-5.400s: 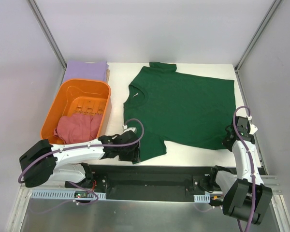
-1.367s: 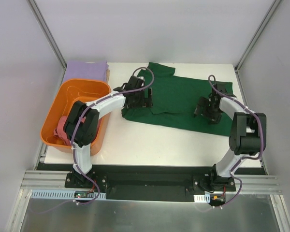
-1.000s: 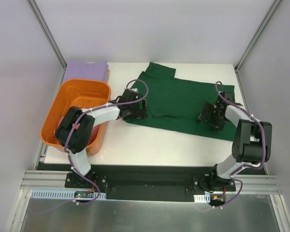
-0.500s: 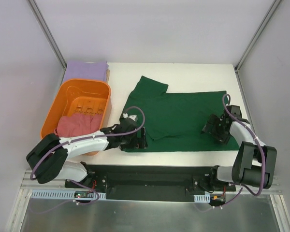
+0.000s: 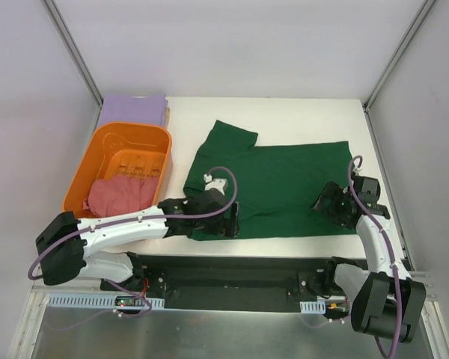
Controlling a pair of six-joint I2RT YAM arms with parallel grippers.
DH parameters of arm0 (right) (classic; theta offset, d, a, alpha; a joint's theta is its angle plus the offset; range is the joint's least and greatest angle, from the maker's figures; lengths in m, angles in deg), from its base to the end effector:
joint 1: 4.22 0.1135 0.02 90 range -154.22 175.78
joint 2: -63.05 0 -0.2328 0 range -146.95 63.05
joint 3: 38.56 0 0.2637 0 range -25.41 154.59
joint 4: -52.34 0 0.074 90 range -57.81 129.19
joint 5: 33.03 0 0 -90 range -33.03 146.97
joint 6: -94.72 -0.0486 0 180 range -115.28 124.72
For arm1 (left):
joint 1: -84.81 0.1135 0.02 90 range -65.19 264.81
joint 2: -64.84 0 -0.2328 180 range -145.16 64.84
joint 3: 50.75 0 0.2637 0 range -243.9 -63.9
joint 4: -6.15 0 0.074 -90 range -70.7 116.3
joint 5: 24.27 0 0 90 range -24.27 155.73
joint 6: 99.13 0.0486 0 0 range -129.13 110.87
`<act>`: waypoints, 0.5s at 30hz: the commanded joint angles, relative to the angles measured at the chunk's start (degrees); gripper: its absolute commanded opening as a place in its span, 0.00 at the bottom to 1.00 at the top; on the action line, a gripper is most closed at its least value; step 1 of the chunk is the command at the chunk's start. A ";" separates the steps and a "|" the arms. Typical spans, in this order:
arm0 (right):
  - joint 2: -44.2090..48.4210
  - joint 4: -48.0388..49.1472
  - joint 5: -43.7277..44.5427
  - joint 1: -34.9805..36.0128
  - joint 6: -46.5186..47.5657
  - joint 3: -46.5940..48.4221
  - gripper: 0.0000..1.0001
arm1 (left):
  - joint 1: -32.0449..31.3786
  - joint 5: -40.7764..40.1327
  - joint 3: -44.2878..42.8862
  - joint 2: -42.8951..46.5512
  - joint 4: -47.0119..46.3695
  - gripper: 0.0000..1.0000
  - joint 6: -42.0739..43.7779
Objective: Fold and stack the t-shirts
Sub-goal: Fold the flattened tshirt in 1/3 of the way
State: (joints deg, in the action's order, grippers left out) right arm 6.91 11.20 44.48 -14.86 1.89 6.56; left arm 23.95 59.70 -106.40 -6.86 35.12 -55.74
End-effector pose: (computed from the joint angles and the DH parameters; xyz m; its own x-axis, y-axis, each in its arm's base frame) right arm 0.2217 -0.0310 0.1605 -0.7727 0.1942 -0.6043 0.0881 0.9756 0.2009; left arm 0.1441 -0.2480 0.1751 -0.8415 0.0254 -0.5396 0.3216 0.8262 -0.4626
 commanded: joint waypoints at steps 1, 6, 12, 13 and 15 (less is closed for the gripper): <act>1.82 2.15 -4.21 0.00 -0.16 -2.08 0.96 | -0.49 -6.89 -7.76 -4.74 0.80 0.97 4.86; 1.21 1.71 -2.71 0.09 -0.69 -2.17 0.96 | -0.31 -6.20 -14.79 -16.08 0.27 0.77 5.83; 0.59 1.89 -3.24 0.00 -0.86 -2.35 0.96 | 0.22 -6.28 -18.85 -23.65 -0.08 0.54 4.60; 0.59 1.97 -3.24 0.00 -0.86 -2.35 0.96 | 0.56 -6.54 -19.19 -24.44 -0.08 0.51 4.42; 0.94 1.88 -3.24 0.00 -0.95 -2.43 0.96 | 1.36 -5.50 -19.90 -26.20 -0.08 0.47 4.51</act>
State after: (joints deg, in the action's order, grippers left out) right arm 7.55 12.01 42.46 -14.86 1.56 4.13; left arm 23.91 54.81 -123.15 -31.45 34.81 -51.54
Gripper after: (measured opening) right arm 0.958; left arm 0.509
